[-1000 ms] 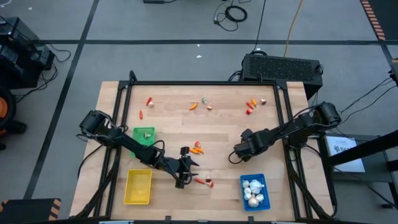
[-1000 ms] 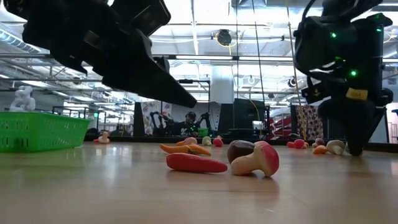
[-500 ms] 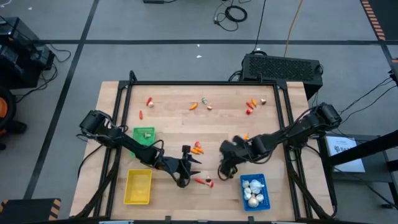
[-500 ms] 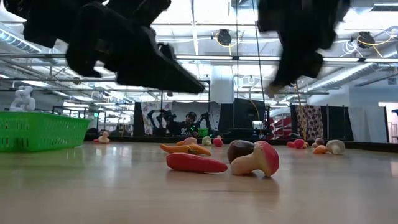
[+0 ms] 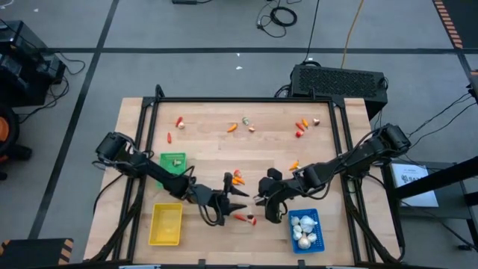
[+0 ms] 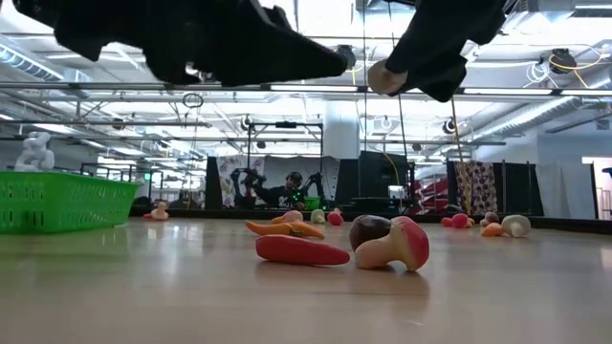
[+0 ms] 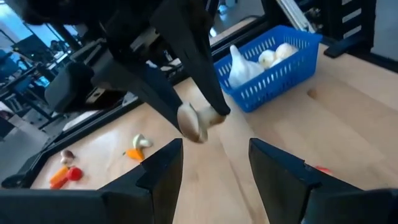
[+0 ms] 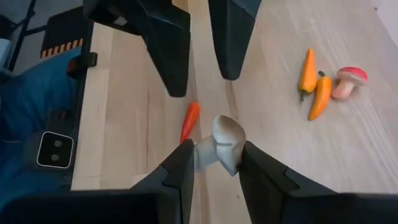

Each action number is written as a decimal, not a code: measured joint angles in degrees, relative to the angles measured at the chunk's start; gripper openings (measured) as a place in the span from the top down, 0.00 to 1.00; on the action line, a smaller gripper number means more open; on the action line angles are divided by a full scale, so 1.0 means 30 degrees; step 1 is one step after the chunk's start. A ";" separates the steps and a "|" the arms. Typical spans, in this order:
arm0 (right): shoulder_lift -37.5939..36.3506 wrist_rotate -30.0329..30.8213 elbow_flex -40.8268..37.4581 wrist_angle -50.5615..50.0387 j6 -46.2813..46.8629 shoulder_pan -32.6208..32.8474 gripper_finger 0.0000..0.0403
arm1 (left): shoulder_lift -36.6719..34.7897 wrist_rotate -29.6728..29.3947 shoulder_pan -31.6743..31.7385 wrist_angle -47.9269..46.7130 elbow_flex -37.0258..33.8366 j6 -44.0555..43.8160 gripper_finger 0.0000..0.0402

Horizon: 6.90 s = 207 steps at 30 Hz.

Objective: Sort produce into baskets
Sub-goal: Put the brown mushroom into the green bin, then put the red mushroom into the green bin

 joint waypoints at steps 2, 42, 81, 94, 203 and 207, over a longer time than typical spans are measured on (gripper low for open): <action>0.0000 0.0000 0.0000 0.0061 -0.0023 0.0000 0.75 | 0.0000 0.0157 0.0090 -0.0006 0.0207 0.0000 0.52; 0.0000 0.0109 -0.0015 0.1913 -0.3075 -0.0699 0.75 | 0.0007 0.2557 0.1552 0.0328 0.0444 -0.0223 0.64; -0.0022 0.1566 -0.0109 0.0696 -0.2280 -0.0699 0.48 | -0.5987 -0.5901 0.0063 -2.0656 0.0444 -0.9193 0.98; -0.0022 0.2978 -0.0124 0.0696 -0.2280 -0.0707 0.48 | -1.0822 -0.3283 -0.0068 -3.5050 0.0437 -2.2139 0.97; 0.0896 0.9158 -0.7071 -0.0523 1.1626 -1.0751 0.95 | -1.0768 -0.3869 -0.1938 -2.0618 -0.0627 -1.2488 0.66; 0.0896 0.6947 -0.5199 -0.0400 0.9223 -1.0177 0.96 | -1.0768 -0.3869 -0.1924 -2.0660 -0.0627 -1.2488 0.66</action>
